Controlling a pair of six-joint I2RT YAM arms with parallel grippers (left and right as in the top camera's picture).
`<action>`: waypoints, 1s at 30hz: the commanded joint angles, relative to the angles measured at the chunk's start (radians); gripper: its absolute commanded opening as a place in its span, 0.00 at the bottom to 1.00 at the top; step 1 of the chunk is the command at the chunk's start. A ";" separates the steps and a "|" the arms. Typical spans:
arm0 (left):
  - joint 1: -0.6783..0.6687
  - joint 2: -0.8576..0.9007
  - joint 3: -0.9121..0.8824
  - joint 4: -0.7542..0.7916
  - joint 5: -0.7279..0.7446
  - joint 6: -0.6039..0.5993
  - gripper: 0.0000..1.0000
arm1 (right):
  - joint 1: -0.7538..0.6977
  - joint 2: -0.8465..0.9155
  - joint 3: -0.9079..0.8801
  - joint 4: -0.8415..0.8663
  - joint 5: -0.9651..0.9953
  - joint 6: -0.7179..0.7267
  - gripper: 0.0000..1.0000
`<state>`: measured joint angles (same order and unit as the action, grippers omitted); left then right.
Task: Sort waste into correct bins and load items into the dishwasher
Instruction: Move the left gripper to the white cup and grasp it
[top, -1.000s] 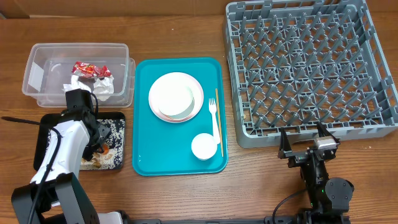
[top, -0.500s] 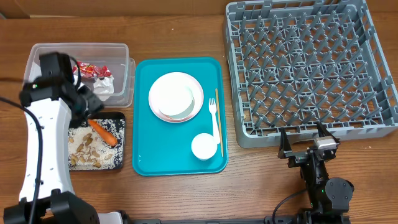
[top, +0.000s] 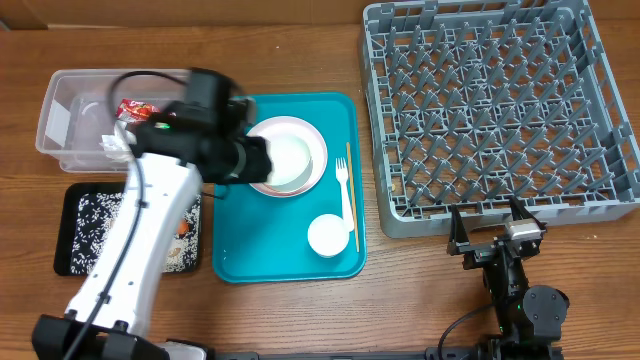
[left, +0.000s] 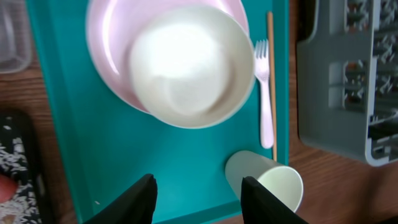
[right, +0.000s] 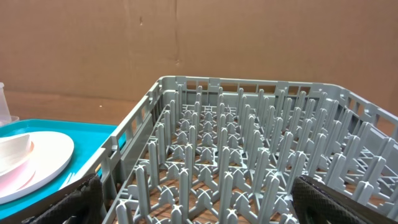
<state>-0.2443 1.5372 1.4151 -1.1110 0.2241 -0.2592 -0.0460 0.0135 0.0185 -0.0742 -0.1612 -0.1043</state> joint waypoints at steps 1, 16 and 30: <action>-0.109 0.004 -0.015 -0.004 -0.134 -0.109 0.47 | -0.006 -0.011 -0.011 0.005 -0.005 0.007 1.00; -0.391 0.078 -0.277 0.227 -0.153 -0.327 0.44 | -0.006 -0.011 -0.011 0.005 -0.005 0.007 1.00; -0.404 0.185 -0.287 0.237 -0.157 -0.340 0.04 | -0.006 -0.011 -0.011 0.005 -0.005 0.007 1.00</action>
<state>-0.6449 1.7145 1.1332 -0.8745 0.0799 -0.5938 -0.0460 0.0135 0.0185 -0.0742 -0.1608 -0.1043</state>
